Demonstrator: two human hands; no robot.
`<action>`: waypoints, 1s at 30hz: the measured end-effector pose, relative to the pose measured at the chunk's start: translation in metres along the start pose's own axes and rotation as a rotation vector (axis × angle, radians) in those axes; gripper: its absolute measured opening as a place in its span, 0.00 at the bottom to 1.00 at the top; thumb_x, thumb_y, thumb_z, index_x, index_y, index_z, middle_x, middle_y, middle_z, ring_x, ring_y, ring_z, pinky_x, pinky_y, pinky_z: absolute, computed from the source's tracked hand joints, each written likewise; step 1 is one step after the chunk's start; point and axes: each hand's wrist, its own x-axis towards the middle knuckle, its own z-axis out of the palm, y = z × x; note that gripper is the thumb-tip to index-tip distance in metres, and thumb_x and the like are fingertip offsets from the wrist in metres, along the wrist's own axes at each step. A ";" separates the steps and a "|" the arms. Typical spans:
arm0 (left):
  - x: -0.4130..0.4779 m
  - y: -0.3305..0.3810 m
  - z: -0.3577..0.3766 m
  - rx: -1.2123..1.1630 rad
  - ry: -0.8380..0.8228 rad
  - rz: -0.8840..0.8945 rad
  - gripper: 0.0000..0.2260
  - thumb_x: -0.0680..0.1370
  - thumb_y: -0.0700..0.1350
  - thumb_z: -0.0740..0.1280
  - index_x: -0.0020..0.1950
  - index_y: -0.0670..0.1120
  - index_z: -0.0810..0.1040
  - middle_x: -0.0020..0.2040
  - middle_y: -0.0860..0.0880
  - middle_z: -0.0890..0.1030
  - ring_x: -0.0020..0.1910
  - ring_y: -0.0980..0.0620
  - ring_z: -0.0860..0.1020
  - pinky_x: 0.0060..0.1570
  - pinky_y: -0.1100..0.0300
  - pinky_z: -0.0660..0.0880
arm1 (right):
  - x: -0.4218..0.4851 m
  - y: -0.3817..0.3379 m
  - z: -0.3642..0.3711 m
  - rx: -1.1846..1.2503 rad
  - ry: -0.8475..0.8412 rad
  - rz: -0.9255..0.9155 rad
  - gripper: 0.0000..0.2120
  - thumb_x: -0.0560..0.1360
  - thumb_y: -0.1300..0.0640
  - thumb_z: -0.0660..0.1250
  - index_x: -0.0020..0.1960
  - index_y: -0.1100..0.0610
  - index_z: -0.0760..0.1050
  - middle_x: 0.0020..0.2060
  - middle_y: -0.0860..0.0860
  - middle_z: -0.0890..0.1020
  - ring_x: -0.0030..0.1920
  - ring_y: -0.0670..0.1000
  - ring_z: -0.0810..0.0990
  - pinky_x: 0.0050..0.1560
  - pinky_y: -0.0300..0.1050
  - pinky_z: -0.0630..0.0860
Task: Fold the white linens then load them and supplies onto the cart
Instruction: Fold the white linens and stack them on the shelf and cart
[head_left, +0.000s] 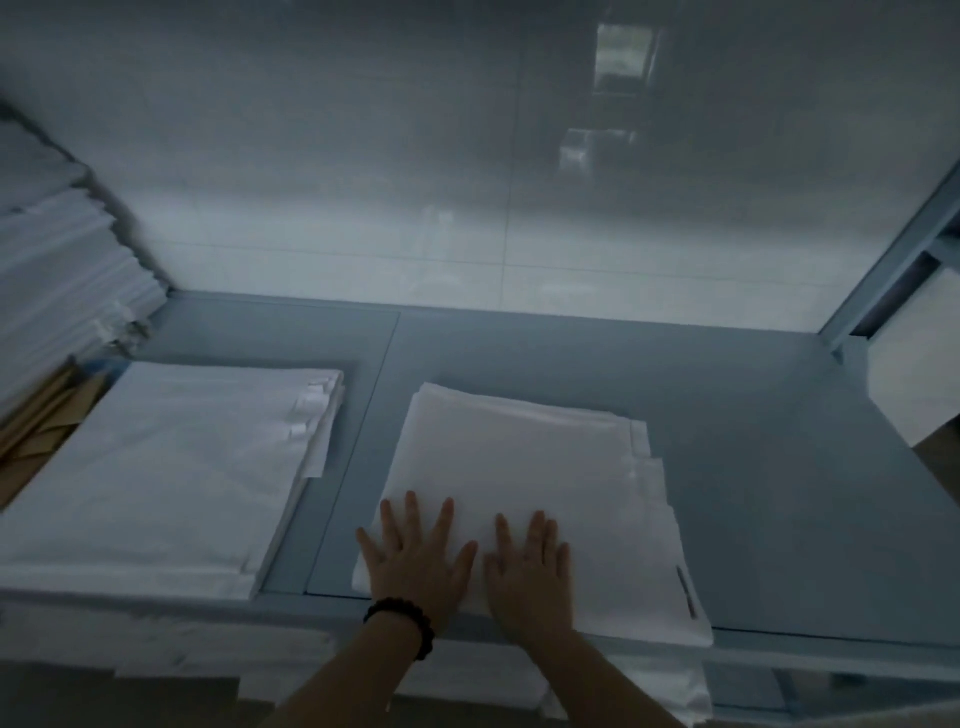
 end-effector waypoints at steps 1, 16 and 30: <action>0.002 -0.003 -0.002 0.019 0.018 0.008 0.31 0.76 0.69 0.39 0.76 0.61 0.36 0.78 0.46 0.36 0.75 0.39 0.34 0.69 0.33 0.34 | 0.000 0.007 -0.003 -0.021 0.013 -0.019 0.28 0.81 0.40 0.45 0.78 0.45 0.42 0.78 0.58 0.43 0.77 0.58 0.40 0.74 0.58 0.39; 0.017 -0.014 0.011 0.073 0.037 0.107 0.38 0.67 0.76 0.33 0.75 0.63 0.34 0.75 0.47 0.31 0.73 0.40 0.29 0.64 0.35 0.26 | 0.007 0.086 -0.013 -0.225 0.096 0.087 0.37 0.66 0.27 0.24 0.73 0.38 0.29 0.75 0.46 0.34 0.77 0.57 0.36 0.70 0.71 0.43; 0.017 -0.068 0.004 0.063 -0.003 -0.011 0.37 0.66 0.76 0.33 0.70 0.63 0.26 0.74 0.49 0.28 0.74 0.41 0.31 0.68 0.34 0.34 | 0.022 0.034 -0.008 -0.201 0.078 -0.049 0.34 0.75 0.29 0.40 0.76 0.40 0.35 0.77 0.50 0.36 0.77 0.59 0.37 0.70 0.71 0.40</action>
